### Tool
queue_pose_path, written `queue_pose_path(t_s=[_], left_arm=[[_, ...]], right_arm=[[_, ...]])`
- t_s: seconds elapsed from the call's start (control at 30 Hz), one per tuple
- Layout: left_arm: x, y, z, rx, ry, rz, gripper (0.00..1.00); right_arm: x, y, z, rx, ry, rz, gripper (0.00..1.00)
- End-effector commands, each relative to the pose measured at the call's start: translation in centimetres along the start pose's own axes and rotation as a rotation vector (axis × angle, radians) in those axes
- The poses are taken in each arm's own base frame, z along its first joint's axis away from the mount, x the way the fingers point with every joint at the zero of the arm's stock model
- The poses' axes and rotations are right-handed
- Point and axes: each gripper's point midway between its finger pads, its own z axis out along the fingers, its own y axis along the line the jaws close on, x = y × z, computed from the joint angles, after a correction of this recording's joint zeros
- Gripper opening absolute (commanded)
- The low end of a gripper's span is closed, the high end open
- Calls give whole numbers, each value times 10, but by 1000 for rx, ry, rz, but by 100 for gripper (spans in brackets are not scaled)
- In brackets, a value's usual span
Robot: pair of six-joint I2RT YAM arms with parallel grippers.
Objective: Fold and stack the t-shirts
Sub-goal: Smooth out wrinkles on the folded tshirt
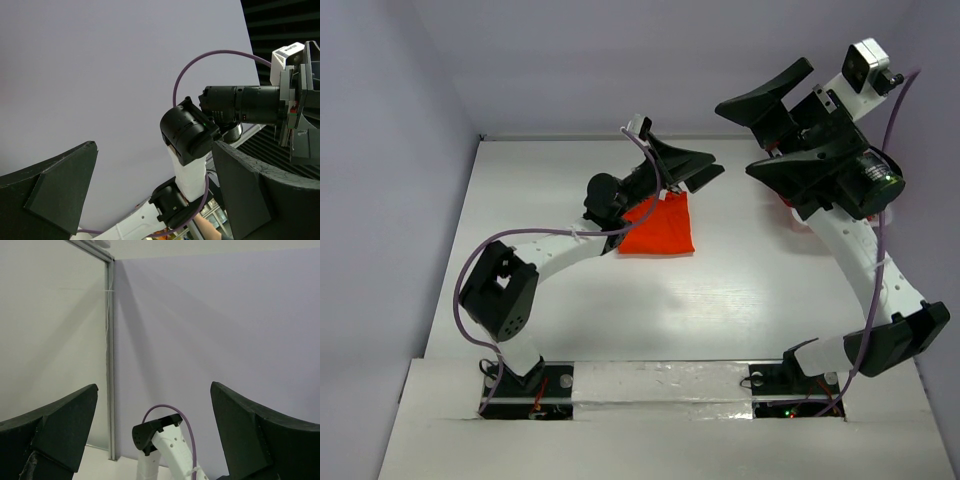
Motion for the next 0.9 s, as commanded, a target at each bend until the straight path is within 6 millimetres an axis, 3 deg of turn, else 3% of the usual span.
queue_pose_path(t_s=[0.0,0.87], left_arm=[[1,-97,-12,325,-15,171,99],[-7,-98,-7,329,-7,177,99]], right_arm=[[-12,35,6,-112,-30,-100,100],[-18,32,8,-106,-36,-122,100]])
